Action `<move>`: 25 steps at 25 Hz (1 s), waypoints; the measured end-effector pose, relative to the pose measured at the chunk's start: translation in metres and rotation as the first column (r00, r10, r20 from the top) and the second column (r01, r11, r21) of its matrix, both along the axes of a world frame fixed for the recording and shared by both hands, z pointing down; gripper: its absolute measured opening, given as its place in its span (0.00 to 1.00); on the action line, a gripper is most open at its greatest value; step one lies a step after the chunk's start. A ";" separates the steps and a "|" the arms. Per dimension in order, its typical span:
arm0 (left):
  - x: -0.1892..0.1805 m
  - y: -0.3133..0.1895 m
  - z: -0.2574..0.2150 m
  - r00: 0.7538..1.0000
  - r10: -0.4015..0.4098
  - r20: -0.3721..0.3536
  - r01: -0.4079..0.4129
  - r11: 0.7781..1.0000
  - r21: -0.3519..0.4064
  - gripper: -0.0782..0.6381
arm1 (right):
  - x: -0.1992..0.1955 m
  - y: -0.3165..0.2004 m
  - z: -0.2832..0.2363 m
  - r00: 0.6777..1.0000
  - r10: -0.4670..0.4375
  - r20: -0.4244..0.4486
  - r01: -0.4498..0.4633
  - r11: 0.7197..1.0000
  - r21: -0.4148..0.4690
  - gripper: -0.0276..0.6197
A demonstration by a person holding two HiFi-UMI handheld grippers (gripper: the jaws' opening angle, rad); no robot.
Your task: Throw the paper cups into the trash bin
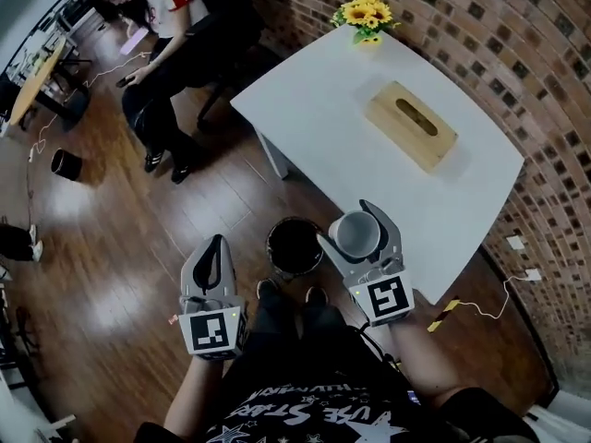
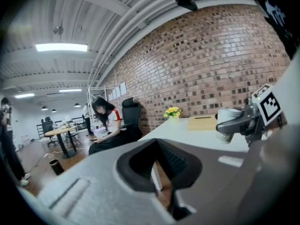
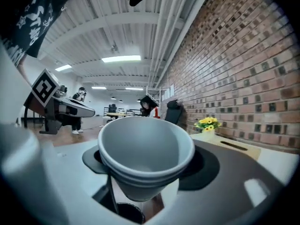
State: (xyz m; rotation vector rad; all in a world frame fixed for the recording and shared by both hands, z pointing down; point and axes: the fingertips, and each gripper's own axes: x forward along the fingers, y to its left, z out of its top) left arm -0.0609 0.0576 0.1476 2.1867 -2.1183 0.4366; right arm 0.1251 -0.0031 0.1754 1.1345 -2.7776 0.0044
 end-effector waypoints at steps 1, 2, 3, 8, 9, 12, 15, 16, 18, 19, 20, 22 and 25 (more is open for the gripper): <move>-0.006 0.006 0.003 1.000 -0.023 0.003 0.023 1.000 -0.005 0.12 | -0.012 0.006 0.005 0.999 -0.037 -0.001 0.037 0.999 -0.011 0.63; -0.012 0.013 0.004 0.999 -0.045 0.004 0.045 0.999 -0.006 0.12 | -0.024 0.013 0.012 0.997 -0.073 -0.003 0.073 0.997 -0.021 0.63; -0.018 0.018 0.005 0.998 -0.063 0.006 0.063 0.998 -0.006 0.12 | -0.035 0.019 0.018 0.994 -0.107 -0.005 0.107 0.994 -0.030 0.63; -0.029 0.027 0.015 0.998 -0.065 0.026 0.065 0.998 -0.004 0.12 | -0.065 0.036 0.050 0.984 -0.180 -0.014 0.179 0.981 -0.071 0.63; -0.031 0.027 0.018 0.998 -0.060 0.025 0.060 0.998 -0.005 0.12 | -0.068 0.036 0.057 0.984 -0.179 -0.020 0.177 0.981 -0.084 0.63; -0.040 0.023 0.031 0.999 -0.044 0.016 0.044 0.999 -0.011 0.12 | -0.080 0.035 0.074 0.984 -0.174 -0.042 0.169 0.980 -0.109 0.63; -0.048 0.017 0.046 1.000 -0.007 0.006 0.007 1.000 -0.016 0.12 | -0.092 0.037 0.088 0.986 -0.155 -0.067 0.146 0.982 -0.123 0.63; -0.051 0.014 0.052 1.000 0.007 -0.003 -0.007 1.000 -0.018 0.12 | -0.097 0.037 0.092 0.986 -0.146 -0.075 0.136 0.983 -0.120 0.63; -0.056 0.009 0.065 0.999 0.035 -0.021 -0.035 0.999 -0.028 0.12 | -0.106 0.038 0.099 0.988 -0.127 -0.093 0.116 0.986 -0.118 0.63; -0.059 0.006 0.072 0.998 0.048 -0.029 -0.049 0.998 -0.038 0.12 | -0.109 0.038 0.103 0.988 -0.116 -0.102 0.103 0.987 -0.121 0.63; -0.062 0.004 0.079 0.998 0.060 -0.035 -0.061 0.997 -0.048 0.12 | -0.113 0.038 0.107 0.988 -0.104 -0.110 0.091 0.988 -0.125 0.63; -0.070 -0.004 0.092 0.996 0.079 -0.049 -0.082 0.994 -0.067 0.12 | -0.120 0.036 0.115 0.990 -0.080 -0.113 0.065 0.989 -0.129 0.63; -0.080 -0.020 0.107 0.992 0.109 -0.057 -0.113 0.991 -0.074 0.12 | -0.125 0.031 0.127 0.994 -0.039 -0.104 0.023 0.989 -0.147 0.63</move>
